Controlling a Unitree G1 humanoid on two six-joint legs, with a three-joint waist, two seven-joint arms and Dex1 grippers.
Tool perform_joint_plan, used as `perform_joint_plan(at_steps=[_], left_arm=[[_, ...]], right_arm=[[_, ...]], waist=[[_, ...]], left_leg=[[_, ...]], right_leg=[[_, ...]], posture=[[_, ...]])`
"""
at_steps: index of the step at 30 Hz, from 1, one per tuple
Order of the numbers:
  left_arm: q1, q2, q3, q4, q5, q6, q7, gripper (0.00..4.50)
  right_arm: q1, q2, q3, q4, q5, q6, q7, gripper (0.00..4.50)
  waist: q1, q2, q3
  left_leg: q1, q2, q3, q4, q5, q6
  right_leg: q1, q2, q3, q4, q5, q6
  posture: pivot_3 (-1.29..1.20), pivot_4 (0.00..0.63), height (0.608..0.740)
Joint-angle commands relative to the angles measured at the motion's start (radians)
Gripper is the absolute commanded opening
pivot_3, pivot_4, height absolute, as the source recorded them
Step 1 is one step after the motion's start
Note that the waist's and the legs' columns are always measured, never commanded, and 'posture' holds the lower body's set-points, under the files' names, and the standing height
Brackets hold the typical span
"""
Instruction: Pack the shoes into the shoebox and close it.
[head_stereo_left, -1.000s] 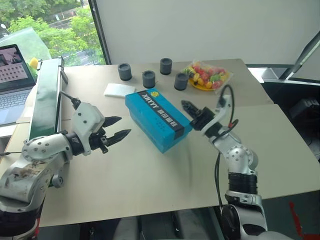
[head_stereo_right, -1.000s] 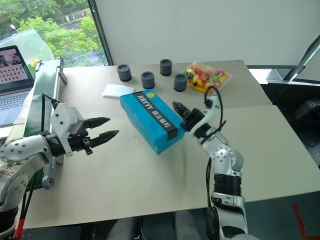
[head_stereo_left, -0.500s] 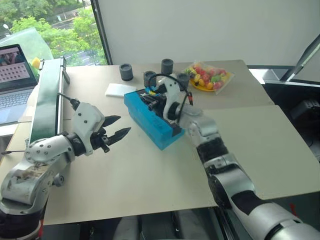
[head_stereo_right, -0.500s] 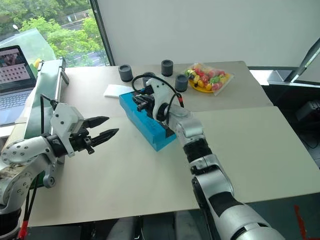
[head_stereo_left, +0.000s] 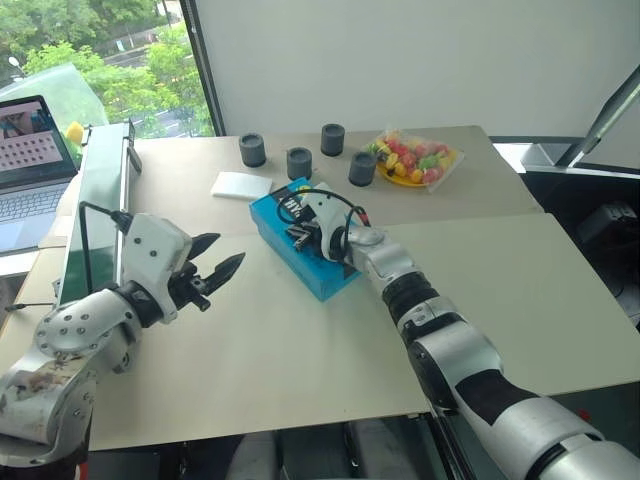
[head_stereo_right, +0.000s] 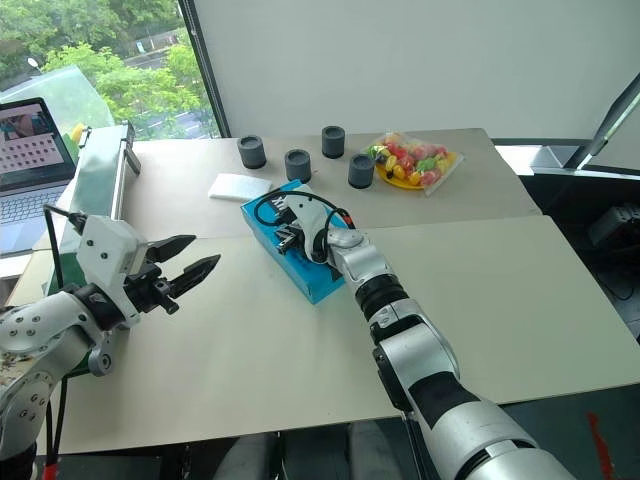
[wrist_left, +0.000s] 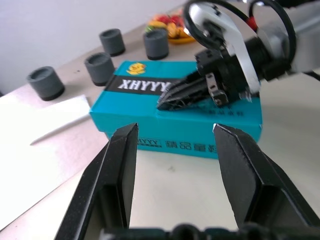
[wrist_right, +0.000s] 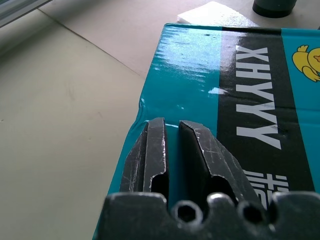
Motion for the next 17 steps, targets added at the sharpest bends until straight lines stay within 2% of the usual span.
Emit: perform_joint_plan(at_steps=[1, 5, 10, 17], left_arm=[[-0.028, -0.069, 0.05, 0.0, 0.053, -0.001, 0.147, 2.54], [-0.011, -0.14, 0.088, 0.029, 0.142, -0.017, 0.272, 2.54], [0.038, -0.28, 0.179, 0.063, 0.205, -0.063, 0.407, 2.54], [0.11, -0.377, 0.191, 0.094, 0.259, -0.121, 0.455, 2.54]], right_arm=[[0.001, -0.007, -0.111, -0.048, 0.085, 0.044, -0.004, 0.78], [-0.001, -0.06, -0.235, -0.194, 0.18, 0.136, -0.037, 0.78], [0.024, -0.153, -0.368, -0.353, 0.263, 0.262, -0.126, 0.78], [0.112, -0.264, -0.369, -0.375, 0.168, 0.241, -0.26, 0.78]], waist=[[0.001, -0.001, 0.0], [0.004, -0.001, 0.0], [0.008, -0.001, 0.0], [0.016, -0.001, 0.0]], left_leg=[[-0.001, 0.0, 0.0, 0.0, 0.0, 0.0], [-0.005, 0.0, -0.001, 0.0, 0.0, 0.0], [-0.01, 0.001, -0.003, -0.001, -0.001, 0.0], [-0.012, 0.0, -0.002, 0.0, -0.001, 0.0]], right_leg=[[0.0, 0.0, 0.0, 0.0, 0.0, 0.0], [-0.004, 0.0, -0.001, 0.0, 0.0, 0.0], [-0.006, 0.0, -0.002, 0.0, 0.0, 0.0], [-0.008, -0.002, -0.003, -0.004, 0.0, 0.0]], posture=[[0.0, 0.15, 0.739], [0.0, 0.15, 0.739], [0.0, 0.15, 0.739], [0.0, 0.15, 0.739]])
